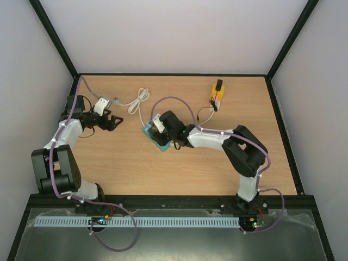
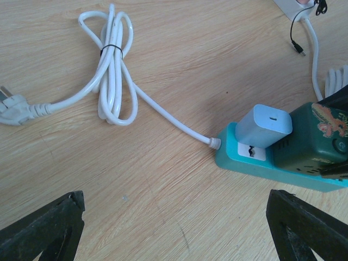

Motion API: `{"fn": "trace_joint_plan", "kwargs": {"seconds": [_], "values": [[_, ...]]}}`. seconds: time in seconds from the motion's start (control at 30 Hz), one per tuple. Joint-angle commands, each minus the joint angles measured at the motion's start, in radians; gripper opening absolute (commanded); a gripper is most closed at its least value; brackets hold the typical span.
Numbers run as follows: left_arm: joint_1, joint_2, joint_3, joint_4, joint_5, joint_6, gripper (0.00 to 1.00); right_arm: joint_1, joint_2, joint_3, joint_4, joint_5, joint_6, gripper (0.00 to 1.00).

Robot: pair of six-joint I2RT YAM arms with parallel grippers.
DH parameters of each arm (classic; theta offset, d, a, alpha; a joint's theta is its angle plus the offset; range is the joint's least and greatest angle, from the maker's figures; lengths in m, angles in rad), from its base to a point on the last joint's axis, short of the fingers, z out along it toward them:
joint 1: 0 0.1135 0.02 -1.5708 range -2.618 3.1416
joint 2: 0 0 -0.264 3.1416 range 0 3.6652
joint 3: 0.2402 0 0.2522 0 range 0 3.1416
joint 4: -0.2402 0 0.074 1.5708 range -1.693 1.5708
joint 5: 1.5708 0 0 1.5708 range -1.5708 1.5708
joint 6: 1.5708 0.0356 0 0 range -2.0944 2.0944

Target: Pull the plug off the socket

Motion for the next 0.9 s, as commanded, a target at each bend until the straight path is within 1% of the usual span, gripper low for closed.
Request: {"fn": "trace_joint_plan", "kwargs": {"seconds": [0.0,0.17,0.3,0.4,0.57,0.67,0.87], "values": [[0.002,-0.019,-0.011,-0.043,0.058,0.086,0.94,-0.001,-0.061,-0.070,-0.076,-0.038,-0.094,0.41],[-0.030,-0.023,-0.014,-0.094,0.056,0.164,0.93,-0.022,-0.097,-0.110,-0.177,-0.136,-0.166,0.35],[-0.060,-0.026,-0.019,-0.151,0.063,0.238,0.93,-0.060,-0.129,-0.168,-0.235,-0.243,-0.249,0.33],[-0.090,-0.032,-0.029,-0.220,0.089,0.349,0.93,-0.091,-0.151,-0.230,-0.270,-0.311,-0.317,0.32],[-0.182,-0.042,-0.051,-0.317,0.115,0.512,0.93,-0.134,-0.195,-0.288,-0.346,-0.388,-0.429,0.29],[-0.247,-0.041,-0.060,-0.321,0.114,0.551,0.93,-0.137,-0.218,-0.304,-0.381,-0.391,-0.492,0.29],[-0.341,-0.045,-0.077,-0.249,0.107,0.579,0.92,-0.137,-0.203,-0.290,-0.451,-0.427,-0.598,0.27]]}}
